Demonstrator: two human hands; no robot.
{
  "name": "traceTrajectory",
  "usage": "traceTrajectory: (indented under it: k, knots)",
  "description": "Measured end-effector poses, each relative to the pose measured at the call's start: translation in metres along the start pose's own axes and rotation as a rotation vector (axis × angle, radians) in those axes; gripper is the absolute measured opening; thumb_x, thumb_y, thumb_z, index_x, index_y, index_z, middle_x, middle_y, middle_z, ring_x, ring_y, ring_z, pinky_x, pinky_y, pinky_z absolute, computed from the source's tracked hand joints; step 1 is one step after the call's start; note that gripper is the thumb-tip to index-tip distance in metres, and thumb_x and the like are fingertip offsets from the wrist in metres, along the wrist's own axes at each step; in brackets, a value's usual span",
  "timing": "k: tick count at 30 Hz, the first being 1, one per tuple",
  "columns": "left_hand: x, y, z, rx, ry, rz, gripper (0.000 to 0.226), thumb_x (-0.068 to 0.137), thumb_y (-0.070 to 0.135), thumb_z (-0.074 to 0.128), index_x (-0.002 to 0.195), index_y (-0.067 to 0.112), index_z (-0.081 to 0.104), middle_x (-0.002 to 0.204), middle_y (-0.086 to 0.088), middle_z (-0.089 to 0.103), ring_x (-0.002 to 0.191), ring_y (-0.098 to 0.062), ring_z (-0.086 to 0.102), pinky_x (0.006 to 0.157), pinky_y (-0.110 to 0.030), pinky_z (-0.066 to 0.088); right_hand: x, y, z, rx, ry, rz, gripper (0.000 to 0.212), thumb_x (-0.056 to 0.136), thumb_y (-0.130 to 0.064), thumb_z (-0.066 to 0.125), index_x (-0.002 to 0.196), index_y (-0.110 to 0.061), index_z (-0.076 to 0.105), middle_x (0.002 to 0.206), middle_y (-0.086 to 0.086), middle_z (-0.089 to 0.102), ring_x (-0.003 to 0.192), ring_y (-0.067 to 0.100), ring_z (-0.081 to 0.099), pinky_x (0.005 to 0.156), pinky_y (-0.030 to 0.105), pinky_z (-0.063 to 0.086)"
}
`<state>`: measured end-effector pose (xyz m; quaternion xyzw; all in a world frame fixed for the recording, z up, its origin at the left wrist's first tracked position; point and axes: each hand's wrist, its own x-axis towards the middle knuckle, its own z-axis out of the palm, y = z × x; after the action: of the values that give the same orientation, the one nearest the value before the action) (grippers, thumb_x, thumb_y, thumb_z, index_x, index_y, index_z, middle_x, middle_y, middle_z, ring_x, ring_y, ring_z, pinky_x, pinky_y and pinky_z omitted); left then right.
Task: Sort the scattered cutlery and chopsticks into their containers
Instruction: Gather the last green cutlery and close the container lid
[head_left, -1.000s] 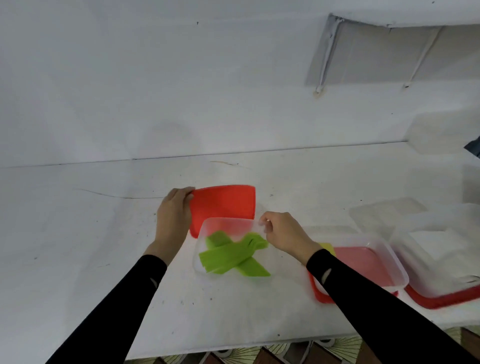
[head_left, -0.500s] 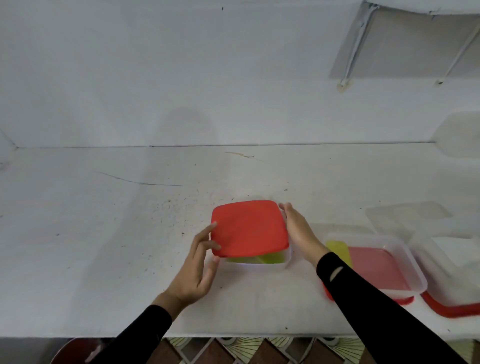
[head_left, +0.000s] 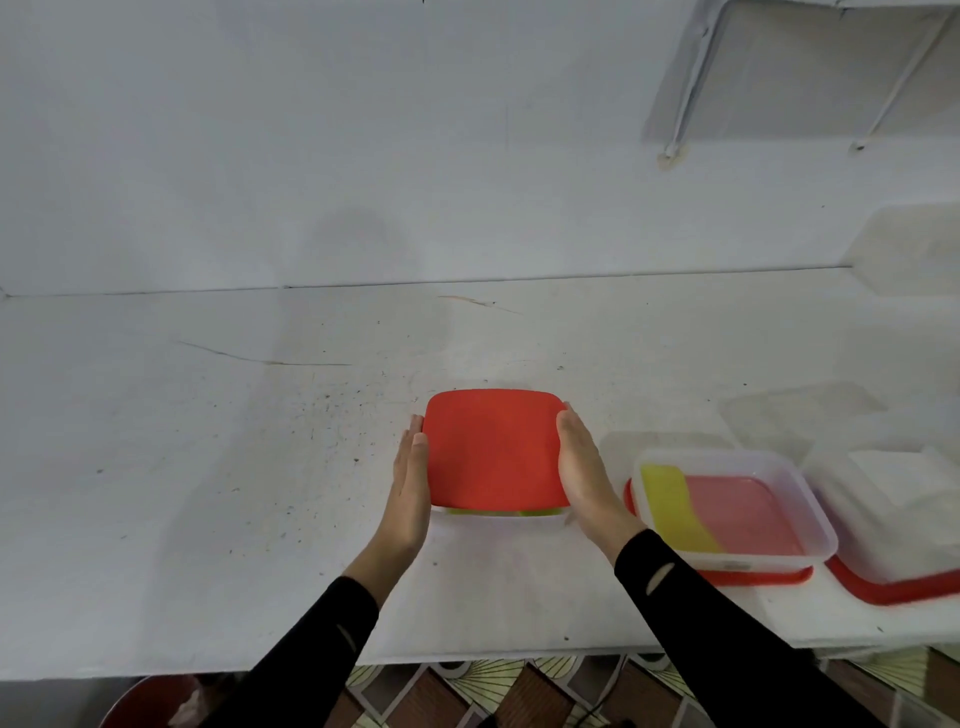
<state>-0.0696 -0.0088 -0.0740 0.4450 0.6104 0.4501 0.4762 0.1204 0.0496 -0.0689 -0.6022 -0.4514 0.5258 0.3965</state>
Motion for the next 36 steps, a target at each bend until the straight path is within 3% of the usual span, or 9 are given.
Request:
traceTrajectory:
  k: [8,15,19,21,24,26,28,31,36]
  knots:
    - [-0.009,-0.004,0.006,-0.045,0.024,0.019,0.06,0.101,0.058,0.022,0.155,0.032,0.019,0.158,0.021,0.022,0.143,0.008,0.019,0.12,-0.025,0.016,-0.015,0.006,-0.004,-0.031,-0.033,-0.033,0.052,0.108,-0.038,0.023,0.157,-0.023,0.016,0.162,-0.01,0.018,0.147,0.006,0.018,0.113,0.019,0.014]
    - [-0.008,-0.01,0.004,-0.064,0.042,0.015,0.05,0.106,0.04,0.029,0.155,0.03,0.022,0.153,0.025,0.027,0.128,0.024,0.028,0.098,0.002,0.026,-0.015,0.012,-0.004,-0.046,-0.02,-0.04,0.049,0.107,-0.04,0.021,0.155,-0.033,0.019,0.159,-0.015,0.024,0.144,0.004,0.024,0.121,0.03,0.02]
    - [-0.005,-0.017,0.002,-0.059,0.079,0.029,0.046,0.106,0.035,0.034,0.152,0.029,0.032,0.149,0.023,0.037,0.131,0.014,0.036,0.1,-0.005,0.032,-0.008,0.008,-0.005,-0.04,0.013,-0.025,0.047,0.107,-0.041,0.024,0.151,-0.029,0.032,0.154,-0.008,0.037,0.14,0.01,0.035,0.117,0.033,0.029]
    - [0.001,-0.01,-0.003,-0.064,0.064,-0.007,0.04,0.105,0.03,0.039,0.145,0.034,0.043,0.14,0.023,0.047,0.125,0.011,0.045,0.095,-0.008,0.04,-0.002,0.002,-0.008,-0.07,-0.012,0.001,0.047,0.107,-0.037,0.025,0.142,-0.014,0.047,0.144,0.009,0.05,0.132,0.025,0.048,0.11,0.038,0.04]
    - [0.025,0.011,-0.009,-0.034,-0.026,-0.152,0.039,0.085,0.036,0.042,0.119,0.041,0.06,0.127,0.009,0.06,0.118,-0.011,0.056,0.098,-0.036,0.048,0.013,-0.004,-0.01,-0.093,-0.027,0.069,0.061,0.104,-0.045,0.03,0.12,0.01,0.051,0.124,0.032,0.054,0.114,0.046,0.054,0.099,0.056,0.046]
    - [0.039,0.024,-0.006,-0.024,-0.034,-0.24,0.033,0.088,0.043,0.044,0.112,0.031,0.062,0.121,-0.003,0.065,0.112,-0.024,0.06,0.099,-0.047,0.049,0.023,-0.005,-0.01,-0.066,-0.009,0.118,0.069,0.099,-0.057,0.036,0.116,0.008,0.054,0.113,0.029,0.062,0.097,0.04,0.064,0.094,0.051,0.051]
    - [0.045,0.029,0.001,-0.046,0.034,-0.299,0.035,0.097,0.053,0.045,0.113,0.027,0.061,0.115,0.0,0.066,0.105,-0.021,0.063,0.09,-0.041,0.053,0.03,-0.002,-0.008,-0.043,0.025,0.15,0.073,0.095,-0.063,0.041,0.111,0.007,0.056,0.09,0.018,0.064,0.08,0.024,0.061,0.081,0.041,0.054]
    - [0.046,0.029,0.008,-0.106,0.141,-0.321,0.034,0.095,0.058,0.048,0.1,0.029,0.064,0.104,0.004,0.067,0.097,-0.018,0.065,0.076,-0.034,0.054,0.039,0.004,-0.007,-0.029,0.059,0.163,0.071,0.091,-0.068,0.043,0.094,0.003,0.056,0.084,0.004,0.057,0.077,0.018,0.055,0.075,0.04,0.052]
    - [0.05,0.026,0.007,-0.083,0.181,-0.296,0.032,0.096,0.056,0.049,0.094,0.028,0.066,0.103,0.0,0.069,0.097,-0.021,0.066,0.084,-0.04,0.056,0.041,0.002,-0.003,-0.037,0.104,0.127,0.05,0.095,-0.062,0.04,0.08,-0.015,0.046,0.077,0.005,0.047,0.072,0.02,0.046,0.066,0.035,0.041]
